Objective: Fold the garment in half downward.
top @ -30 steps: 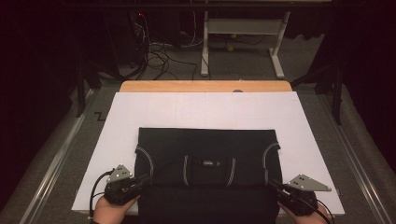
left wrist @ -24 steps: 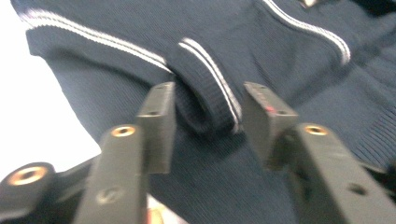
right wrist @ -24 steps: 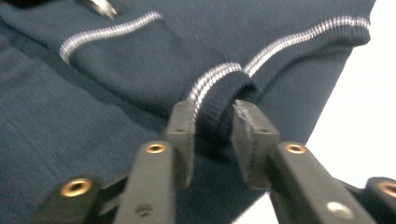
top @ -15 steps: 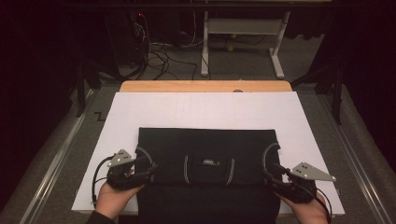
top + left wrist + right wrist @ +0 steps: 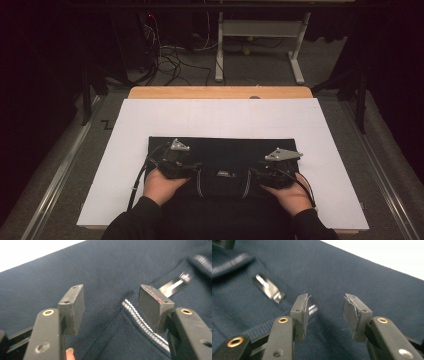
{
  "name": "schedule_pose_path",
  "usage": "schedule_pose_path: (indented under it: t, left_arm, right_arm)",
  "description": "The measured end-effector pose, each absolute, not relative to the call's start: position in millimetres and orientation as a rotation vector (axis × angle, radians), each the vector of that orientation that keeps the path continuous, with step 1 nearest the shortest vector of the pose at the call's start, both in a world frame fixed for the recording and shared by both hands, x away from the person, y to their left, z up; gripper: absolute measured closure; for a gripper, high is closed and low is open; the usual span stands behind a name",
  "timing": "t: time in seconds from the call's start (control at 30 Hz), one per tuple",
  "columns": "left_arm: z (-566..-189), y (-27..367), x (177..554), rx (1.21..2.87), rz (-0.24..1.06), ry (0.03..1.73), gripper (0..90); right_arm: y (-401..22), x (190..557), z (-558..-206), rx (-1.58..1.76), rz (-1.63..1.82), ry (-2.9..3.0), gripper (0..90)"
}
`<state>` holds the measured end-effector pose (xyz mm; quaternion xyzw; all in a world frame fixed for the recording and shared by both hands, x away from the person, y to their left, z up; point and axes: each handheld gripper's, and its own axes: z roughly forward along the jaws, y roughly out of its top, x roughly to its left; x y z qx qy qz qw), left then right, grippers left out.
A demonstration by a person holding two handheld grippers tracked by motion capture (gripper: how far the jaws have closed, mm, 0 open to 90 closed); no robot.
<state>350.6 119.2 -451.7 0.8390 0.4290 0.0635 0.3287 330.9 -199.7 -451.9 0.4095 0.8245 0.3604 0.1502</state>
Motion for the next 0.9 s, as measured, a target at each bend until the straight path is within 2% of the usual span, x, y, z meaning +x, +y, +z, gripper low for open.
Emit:
schedule_pose_path:
  t: [0.07, 0.17, 0.33, 0.4, 0.67, 0.9]
  left_arm:
    - [-462, 116, 351, 2.234, 0.103, 1.12, 35.6]
    - [-464, 115, 344, 2.231, 0.133, 1.082, 39.1]
    - [-465, 113, 337, 2.23, 0.147, 1.03, 64.9]
    - [-463, 116, 334, 2.197, 0.157, 1.027, 71.8]
    - [-453, 131, 304, 2.059, 0.233, 0.951, 74.5]
    - [-447, 140, 286, 2.006, 0.201, 0.909, 74.4]
  right_arm:
    - [-196, 332, -460, 1.185, 1.028, 2.411, 57.1]
    - [-193, 329, -467, 1.18, 1.043, 2.422, 62.2]
    - [-191, 323, -467, 1.166, 1.077, 2.431, 80.1]
    - [-192, 320, -466, 1.12, 1.085, 2.419, 81.5]
    - [-204, 297, -457, 1.031, 1.236, 2.318, 82.3]
    - [-208, 278, -452, 0.928, 1.284, 2.282, 82.3]
